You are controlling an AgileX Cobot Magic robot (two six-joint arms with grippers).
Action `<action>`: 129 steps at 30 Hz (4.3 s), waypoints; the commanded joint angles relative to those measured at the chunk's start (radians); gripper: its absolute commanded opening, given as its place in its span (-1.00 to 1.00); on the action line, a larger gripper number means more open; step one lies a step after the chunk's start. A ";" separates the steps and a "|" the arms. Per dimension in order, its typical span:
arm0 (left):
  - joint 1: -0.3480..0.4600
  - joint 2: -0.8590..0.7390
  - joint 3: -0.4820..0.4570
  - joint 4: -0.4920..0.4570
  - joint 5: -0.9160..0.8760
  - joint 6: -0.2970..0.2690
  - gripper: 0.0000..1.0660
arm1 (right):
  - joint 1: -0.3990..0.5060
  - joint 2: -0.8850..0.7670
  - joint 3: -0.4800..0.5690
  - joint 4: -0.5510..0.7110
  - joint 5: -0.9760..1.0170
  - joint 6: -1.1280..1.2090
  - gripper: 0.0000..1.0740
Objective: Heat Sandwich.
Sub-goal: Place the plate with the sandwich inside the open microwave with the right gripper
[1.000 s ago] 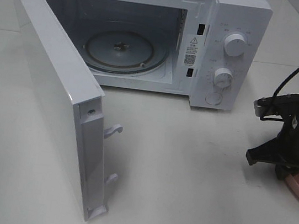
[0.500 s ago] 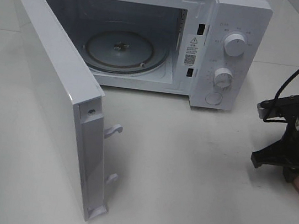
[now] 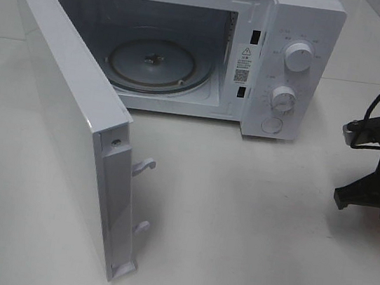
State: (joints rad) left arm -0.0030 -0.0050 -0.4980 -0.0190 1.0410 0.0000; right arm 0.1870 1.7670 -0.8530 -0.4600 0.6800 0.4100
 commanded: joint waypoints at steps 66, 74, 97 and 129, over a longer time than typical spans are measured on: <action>0.001 -0.021 0.002 0.000 -0.006 -0.006 0.87 | 0.738 -0.503 0.115 -0.050 0.444 -0.042 -0.99; 0.001 -0.021 0.002 0.000 -0.006 -0.006 0.87 | 0.829 -0.531 0.115 -0.052 0.454 -0.134 -0.99; 0.001 -0.021 0.002 0.000 -0.006 -0.006 0.87 | 0.851 -0.533 0.115 0.004 0.343 -0.525 -0.99; 0.001 -0.021 0.002 0.000 -0.006 -0.006 0.87 | 0.847 -0.533 0.115 0.022 0.112 -1.051 -0.99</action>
State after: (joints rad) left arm -0.0030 -0.0050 -0.4980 -0.0190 1.0410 0.0000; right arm 1.0330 1.2420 -0.7400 -0.4150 0.8100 -0.6130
